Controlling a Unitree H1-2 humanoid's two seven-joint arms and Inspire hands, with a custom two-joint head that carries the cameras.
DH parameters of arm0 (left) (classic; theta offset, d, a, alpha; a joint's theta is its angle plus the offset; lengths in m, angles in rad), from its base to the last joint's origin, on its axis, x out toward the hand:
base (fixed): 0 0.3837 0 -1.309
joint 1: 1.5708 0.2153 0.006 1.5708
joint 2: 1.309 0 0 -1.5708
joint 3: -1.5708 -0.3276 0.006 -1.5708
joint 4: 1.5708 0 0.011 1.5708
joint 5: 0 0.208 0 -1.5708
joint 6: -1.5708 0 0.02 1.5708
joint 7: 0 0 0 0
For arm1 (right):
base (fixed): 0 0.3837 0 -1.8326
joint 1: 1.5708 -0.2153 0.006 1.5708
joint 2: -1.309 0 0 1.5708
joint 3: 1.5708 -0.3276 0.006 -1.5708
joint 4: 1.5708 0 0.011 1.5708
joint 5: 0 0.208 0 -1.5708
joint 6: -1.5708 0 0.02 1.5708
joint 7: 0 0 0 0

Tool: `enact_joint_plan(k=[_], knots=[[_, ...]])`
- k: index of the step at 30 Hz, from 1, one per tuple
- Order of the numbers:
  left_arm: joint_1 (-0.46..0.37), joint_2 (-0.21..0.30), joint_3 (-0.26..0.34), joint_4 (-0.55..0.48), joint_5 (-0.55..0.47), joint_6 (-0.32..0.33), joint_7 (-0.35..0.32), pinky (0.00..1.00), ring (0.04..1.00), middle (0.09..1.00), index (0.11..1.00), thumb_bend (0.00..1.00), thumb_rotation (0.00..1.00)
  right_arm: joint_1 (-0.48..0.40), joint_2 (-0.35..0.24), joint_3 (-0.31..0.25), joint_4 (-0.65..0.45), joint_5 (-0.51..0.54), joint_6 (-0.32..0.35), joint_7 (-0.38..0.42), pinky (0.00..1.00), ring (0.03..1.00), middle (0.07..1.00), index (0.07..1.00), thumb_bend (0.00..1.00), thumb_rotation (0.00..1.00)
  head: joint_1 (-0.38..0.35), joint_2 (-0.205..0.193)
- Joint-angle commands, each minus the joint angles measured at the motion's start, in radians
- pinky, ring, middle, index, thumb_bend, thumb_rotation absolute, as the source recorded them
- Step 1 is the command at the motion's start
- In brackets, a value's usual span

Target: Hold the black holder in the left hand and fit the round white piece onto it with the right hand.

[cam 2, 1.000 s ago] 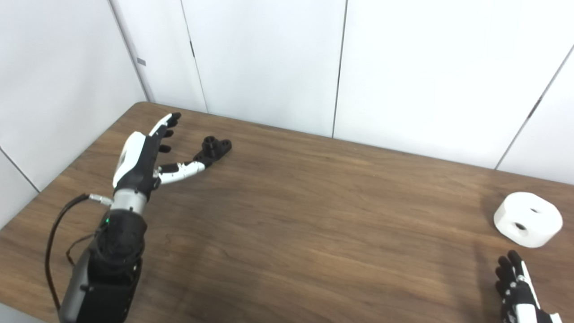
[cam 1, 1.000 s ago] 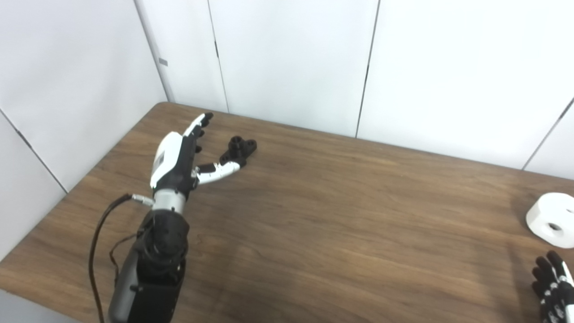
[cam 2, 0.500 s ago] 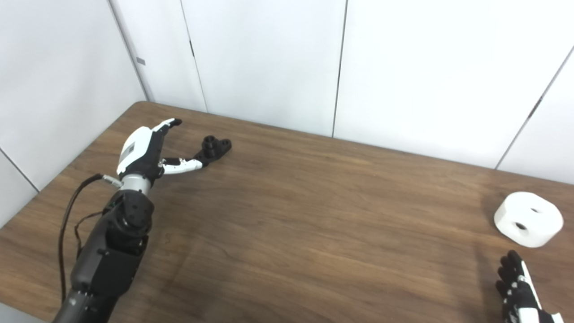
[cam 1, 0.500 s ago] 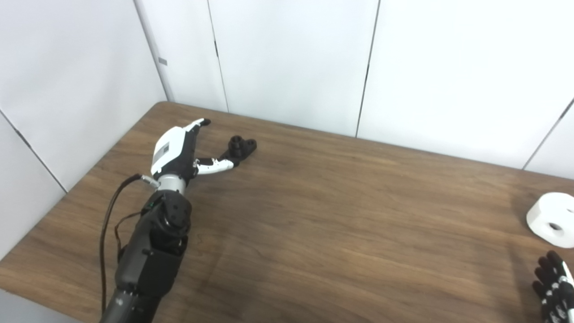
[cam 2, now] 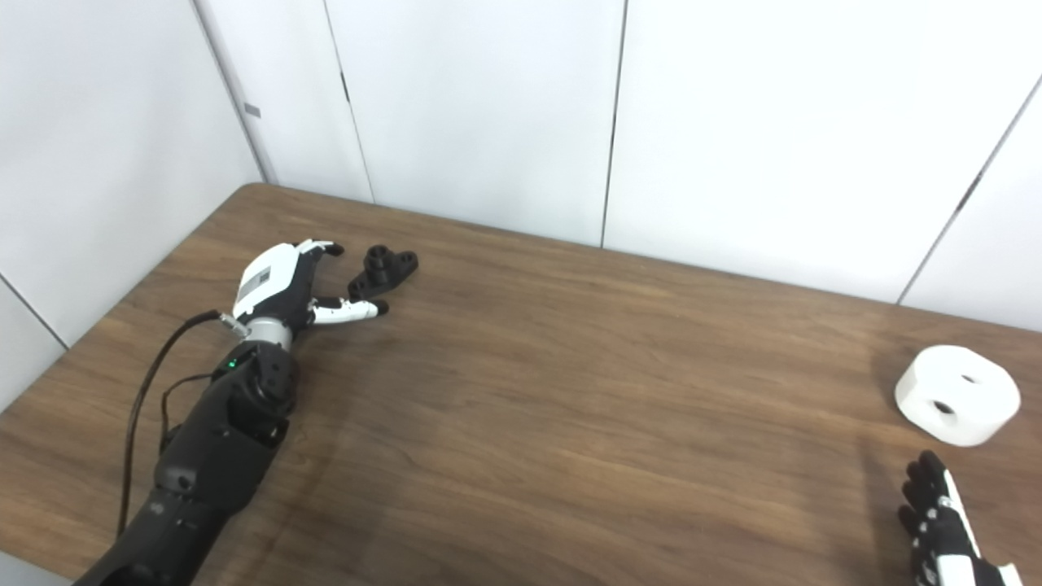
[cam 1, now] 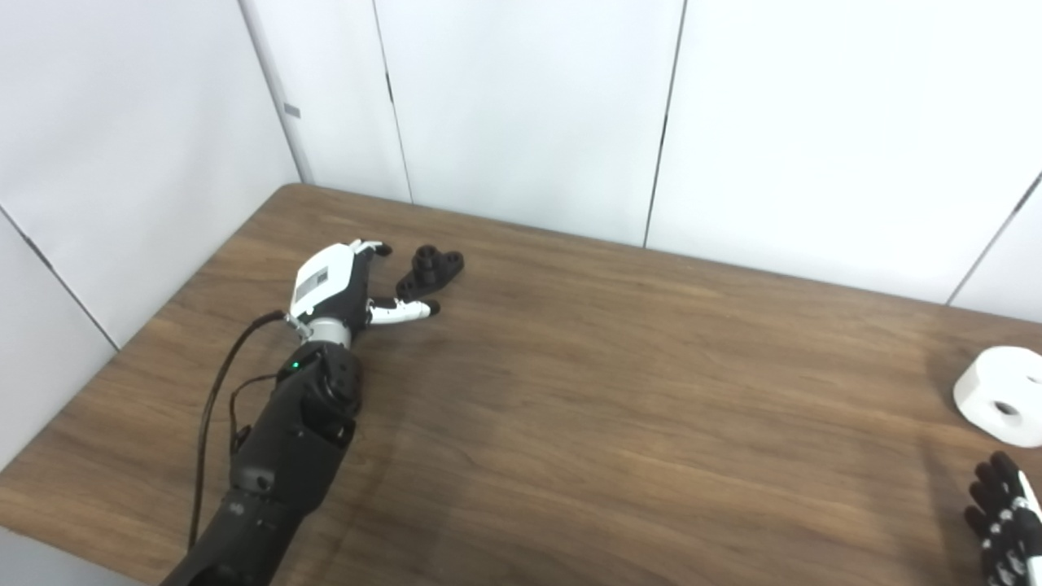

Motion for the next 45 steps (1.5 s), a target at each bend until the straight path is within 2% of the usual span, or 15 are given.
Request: enact_joint_plan(k=[1,6,16,19,29,37,42,45], knots=[[-0.059,0.021,-0.002,0.005,-0.002,-0.019,0.04,1.0,0.993,0.949,0.837,0.96,0.38,-0.014,-0.009,-0.003,-0.009,0.009,-0.015,0.004,1.0,1.0,1.0,1.0,0.67,1.0,0.001,0.0],[-0.086,-0.003,0.013,0.035,-0.03,0.01,0.044,1.0,0.997,0.95,0.835,0.95,0.37,-0.016,-0.013,-0.006,-0.005,0.02,-0.017,0.008,1.0,1.0,1.0,1.0,0.67,1.0,-0.005,0.0],[-0.13,-0.019,0.006,0.129,-0.081,-0.008,0.104,0.97,0.978,0.934,0.814,0.91,0.33,-0.017,-0.021,-0.006,-0.007,-0.007,-0.018,-0.001,1.0,0.998,0.993,1.0,0.66,1.0,-0.017,0.0],[-0.141,-0.018,-0.003,0.155,-0.09,-0.021,0.118,0.94,0.97,0.927,0.804,0.91,0.32,-0.016,-0.022,-0.006,-0.009,-0.016,-0.017,-0.003,1.0,0.995,0.989,1.0,0.67,1.0,-0.019,0.0],[-0.174,0.005,-0.053,0.241,-0.093,-0.031,0.159,0.95,0.96,0.913,0.772,0.9,0.31,-0.012,-0.02,-0.009,-0.017,-0.006,-0.013,0.0,1.0,0.998,0.998,1.0,0.68,1.0,-0.024,0.004],[-0.178,0.006,-0.046,0.255,-0.131,-0.035,0.161,0.89,0.946,0.895,0.752,0.92,0.31,-0.007,-0.023,-0.01,-0.023,-0.005,-0.009,0.001,1.0,0.999,1.0,1.0,0.67,1.0,-0.023,0.009],[-0.178,0.011,-0.056,0.265,-0.128,-0.038,0.162,0.91,0.942,0.894,0.739,0.91,0.3,-0.006,-0.024,-0.009,-0.025,-0.006,-0.006,0.002,1.0,1.0,0.999,1.0,0.68,1.0,-0.025,0.01],[-0.179,0.013,-0.063,0.264,-0.122,-0.019,0.155,0.9,0.939,0.89,0.73,0.9,0.3,-0.003,-0.025,-0.011,-0.029,-0.005,-0.003,0.002,1.0,0.998,0.996,1.0,0.69,1.0,-0.024,0.015]])
